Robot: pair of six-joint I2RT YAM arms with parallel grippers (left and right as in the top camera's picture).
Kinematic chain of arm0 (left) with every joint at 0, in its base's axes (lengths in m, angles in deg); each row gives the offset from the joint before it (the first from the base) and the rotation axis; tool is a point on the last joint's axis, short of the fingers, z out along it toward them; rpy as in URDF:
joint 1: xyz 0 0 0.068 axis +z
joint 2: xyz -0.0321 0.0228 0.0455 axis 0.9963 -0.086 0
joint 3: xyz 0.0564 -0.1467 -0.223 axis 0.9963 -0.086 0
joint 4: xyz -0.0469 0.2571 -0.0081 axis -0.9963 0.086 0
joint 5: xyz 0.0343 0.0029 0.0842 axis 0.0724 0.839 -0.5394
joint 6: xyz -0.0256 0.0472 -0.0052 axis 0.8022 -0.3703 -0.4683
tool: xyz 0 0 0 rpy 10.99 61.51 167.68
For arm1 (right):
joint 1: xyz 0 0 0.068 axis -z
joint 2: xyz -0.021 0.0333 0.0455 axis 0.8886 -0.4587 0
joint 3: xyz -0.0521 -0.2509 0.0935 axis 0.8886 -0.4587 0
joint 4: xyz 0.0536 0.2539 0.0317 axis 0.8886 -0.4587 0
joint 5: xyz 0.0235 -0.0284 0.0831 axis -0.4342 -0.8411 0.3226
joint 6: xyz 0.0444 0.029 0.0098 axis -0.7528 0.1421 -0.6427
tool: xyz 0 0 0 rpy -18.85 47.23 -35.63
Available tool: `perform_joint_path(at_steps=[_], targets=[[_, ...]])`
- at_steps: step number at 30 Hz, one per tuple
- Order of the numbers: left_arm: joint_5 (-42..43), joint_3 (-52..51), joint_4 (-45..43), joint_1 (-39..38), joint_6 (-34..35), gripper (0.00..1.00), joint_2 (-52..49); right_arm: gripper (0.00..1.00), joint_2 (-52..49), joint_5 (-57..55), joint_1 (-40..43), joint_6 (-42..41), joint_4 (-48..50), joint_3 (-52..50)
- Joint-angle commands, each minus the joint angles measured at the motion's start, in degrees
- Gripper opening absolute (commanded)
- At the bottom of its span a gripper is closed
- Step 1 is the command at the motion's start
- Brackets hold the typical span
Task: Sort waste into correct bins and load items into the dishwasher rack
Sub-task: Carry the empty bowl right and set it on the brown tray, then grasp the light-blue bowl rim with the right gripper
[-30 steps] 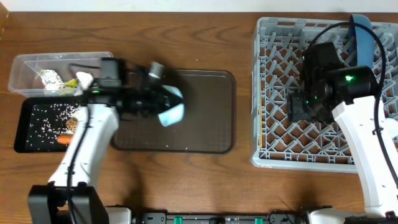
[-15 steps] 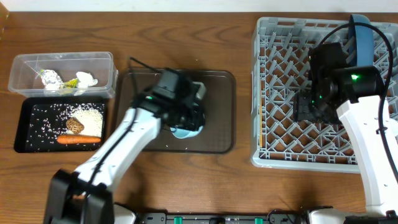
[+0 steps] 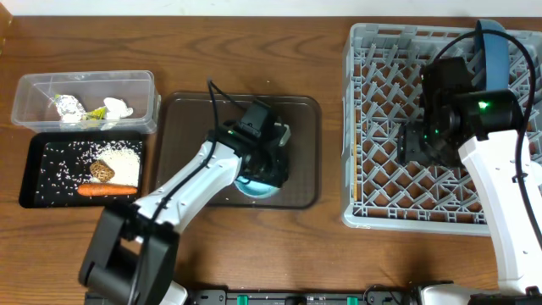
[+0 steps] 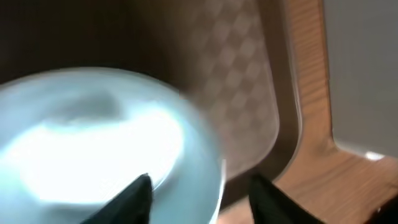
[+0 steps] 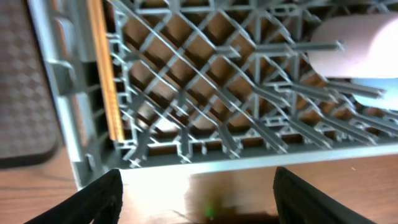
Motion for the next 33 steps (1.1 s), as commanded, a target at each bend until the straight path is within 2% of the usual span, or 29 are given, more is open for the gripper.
perform_joint_path(at_steps=[1, 8, 12, 17, 21, 27, 31, 33], targets=[[-4.9, 3.8, 3.2, 2.8, -0.3, 0.53, 6.7, 0.76, 0.2, 5.9, 0.1, 2.3, 2.6, -0.1], [-8.4, 4.5, 13.7, 16.6, 0.6, 0.74, 21.8, 0.79, -0.2, 20.3, -3.9, 6.6, 13.6, -0.1], [-8.4, 4.5, 18.8, 26.8, 1.4, 0.78, 26.1, 0.81, -2.0, 21.6, -9.5, 6.6, 20.5, -0.1], [-8.4, 3.3, 21.8, 36.7, 6.8, 0.83, 26.3, 0.80, -7.8, 20.4, -17.2, 6.6, 27.5, -0.1], [-8.4, 1.7, 21.8, 39.9, 7.6, 0.84, 25.3, 0.77, -14.0, 17.0, -21.0, 4.7, 30.5, -0.1], [-8.4, 1.4, 21.7, 40.0, 7.7, 0.84, 23.9, 0.68, -23.3, 16.8, -24.3, 3.2, 31.4, -0.1], [-8.4, 1.4, 21.7, 40.0, 7.8, 0.84, 23.3, 0.67, -28.6, 17.5, -26.0, 1.6, 31.8, -0.1], [-8.4, 1.4, 21.7, 40.0, 7.7, 0.85, 23.1, 0.63, -30.7, 18.1, -26.9, 1.6, 31.8, -0.1]])
